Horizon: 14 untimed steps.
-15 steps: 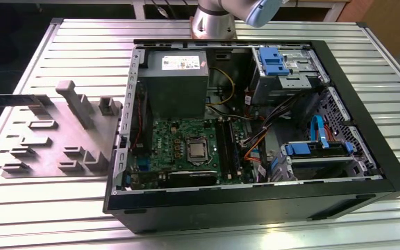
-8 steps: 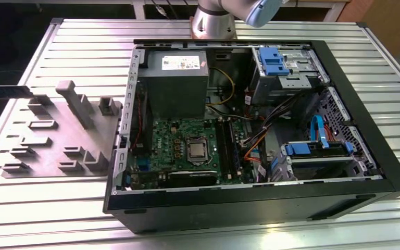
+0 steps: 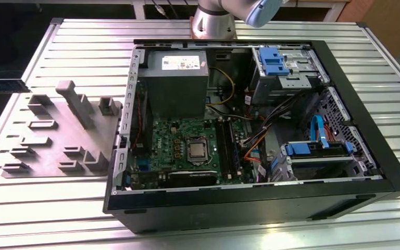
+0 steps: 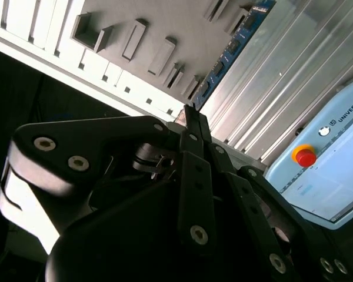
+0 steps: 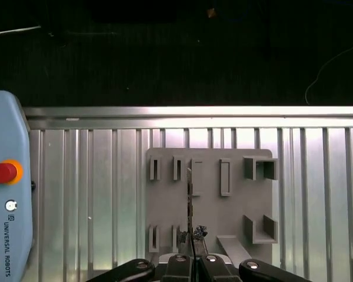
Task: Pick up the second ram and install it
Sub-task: 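Pick up the second ram and move it above second insertion slot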
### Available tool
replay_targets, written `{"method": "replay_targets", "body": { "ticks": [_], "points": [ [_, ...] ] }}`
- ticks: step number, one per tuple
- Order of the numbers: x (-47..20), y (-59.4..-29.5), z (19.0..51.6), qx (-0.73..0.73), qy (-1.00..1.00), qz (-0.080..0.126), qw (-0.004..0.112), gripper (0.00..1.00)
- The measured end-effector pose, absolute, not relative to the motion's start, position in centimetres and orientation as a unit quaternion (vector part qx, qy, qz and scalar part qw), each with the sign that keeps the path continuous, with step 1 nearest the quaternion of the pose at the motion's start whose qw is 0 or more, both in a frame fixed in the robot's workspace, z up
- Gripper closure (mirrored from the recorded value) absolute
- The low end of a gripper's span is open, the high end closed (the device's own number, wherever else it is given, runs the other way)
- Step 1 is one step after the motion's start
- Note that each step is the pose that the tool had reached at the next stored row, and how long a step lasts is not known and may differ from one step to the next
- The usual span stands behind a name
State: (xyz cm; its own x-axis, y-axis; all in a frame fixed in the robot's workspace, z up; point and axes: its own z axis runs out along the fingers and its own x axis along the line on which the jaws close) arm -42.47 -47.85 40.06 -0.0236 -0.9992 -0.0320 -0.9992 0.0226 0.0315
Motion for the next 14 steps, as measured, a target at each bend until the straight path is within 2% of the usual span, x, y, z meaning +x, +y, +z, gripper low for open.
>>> {"method": "replay_targets", "body": {
  "ticks": [14],
  "points": [
    [-40.0, -47.8, 40.1, -0.699, 0.715, 0.023, 0.0, 0.89]
  ]
}}
